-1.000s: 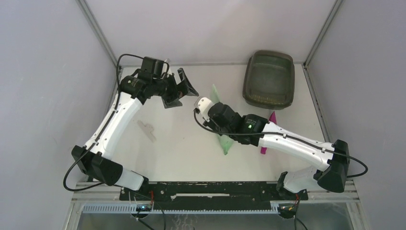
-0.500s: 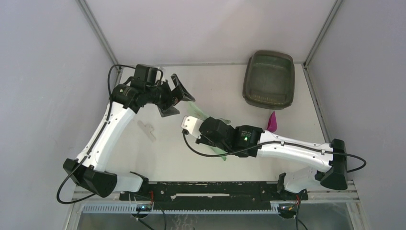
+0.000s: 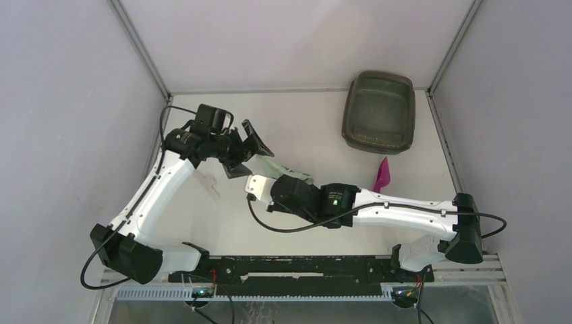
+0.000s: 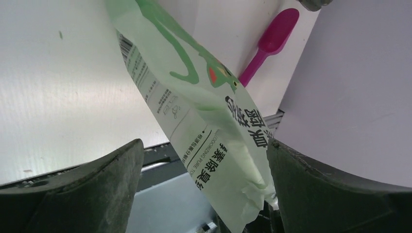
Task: Fill the litter box with clean litter
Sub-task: Adjust the cat litter bag at the center of the board, then open the cat litter bag at the center of the board.
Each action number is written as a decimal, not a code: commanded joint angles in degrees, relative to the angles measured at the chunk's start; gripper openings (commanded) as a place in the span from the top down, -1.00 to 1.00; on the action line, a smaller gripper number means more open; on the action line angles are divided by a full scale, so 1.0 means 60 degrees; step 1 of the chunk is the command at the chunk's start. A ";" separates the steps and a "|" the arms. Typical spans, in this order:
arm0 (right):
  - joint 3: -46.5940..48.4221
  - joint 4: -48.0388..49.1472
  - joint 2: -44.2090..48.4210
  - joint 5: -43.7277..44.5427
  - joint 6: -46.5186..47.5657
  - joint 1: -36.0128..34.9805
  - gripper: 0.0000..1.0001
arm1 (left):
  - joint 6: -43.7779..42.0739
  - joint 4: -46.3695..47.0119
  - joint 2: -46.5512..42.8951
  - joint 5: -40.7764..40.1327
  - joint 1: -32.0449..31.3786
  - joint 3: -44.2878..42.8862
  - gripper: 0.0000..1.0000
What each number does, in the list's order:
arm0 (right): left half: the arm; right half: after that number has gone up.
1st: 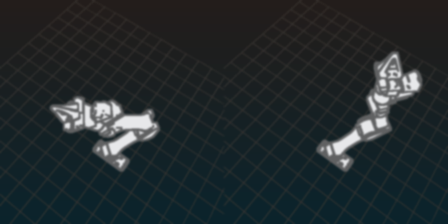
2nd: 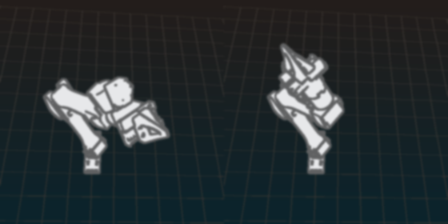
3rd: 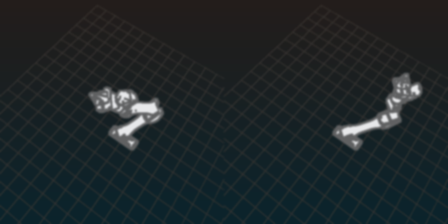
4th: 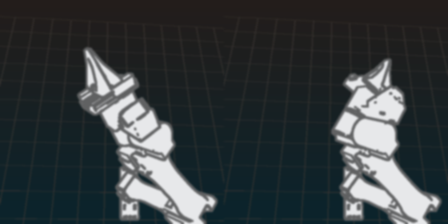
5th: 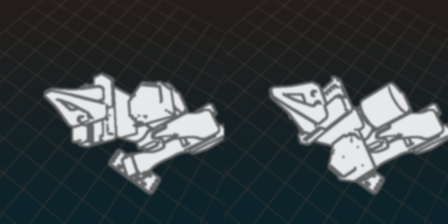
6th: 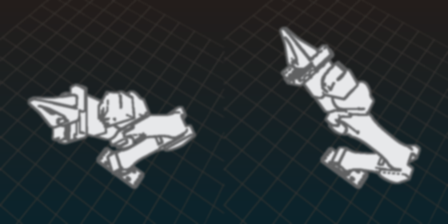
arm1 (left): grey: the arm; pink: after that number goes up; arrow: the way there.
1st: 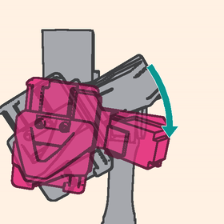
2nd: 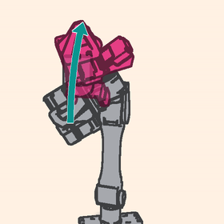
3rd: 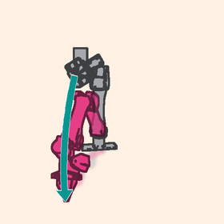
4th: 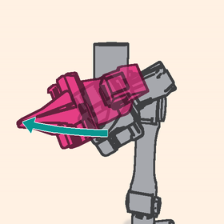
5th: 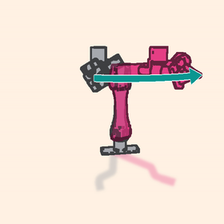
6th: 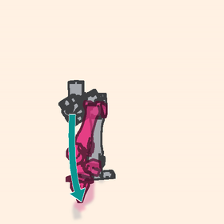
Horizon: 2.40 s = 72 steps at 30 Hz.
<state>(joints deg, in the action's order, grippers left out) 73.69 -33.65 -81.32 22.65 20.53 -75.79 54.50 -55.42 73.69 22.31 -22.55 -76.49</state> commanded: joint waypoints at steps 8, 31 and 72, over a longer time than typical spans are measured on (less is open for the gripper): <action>0.0393 -0.0417 0.1602 -0.3809 -0.1268 0.1472 1.00 | -0.6521 0.3233 -0.1953 -0.1382 0.0037 0.0428 -1.00; 0.0408 -0.1785 0.2235 -0.6595 -0.1529 0.3837 1.00 | -0.9277 0.9572 -0.1572 0.4145 0.0847 0.4172 -1.00; -0.1212 -0.0174 0.2204 0.1197 -0.1986 -0.1136 1.00 | 0.4080 0.0014 -0.0765 -0.0180 -0.1646 0.0685 -1.00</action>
<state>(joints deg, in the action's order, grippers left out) 67.00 -37.26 -69.17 25.80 10.31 -79.46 77.65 -52.93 68.36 21.61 -32.14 -67.57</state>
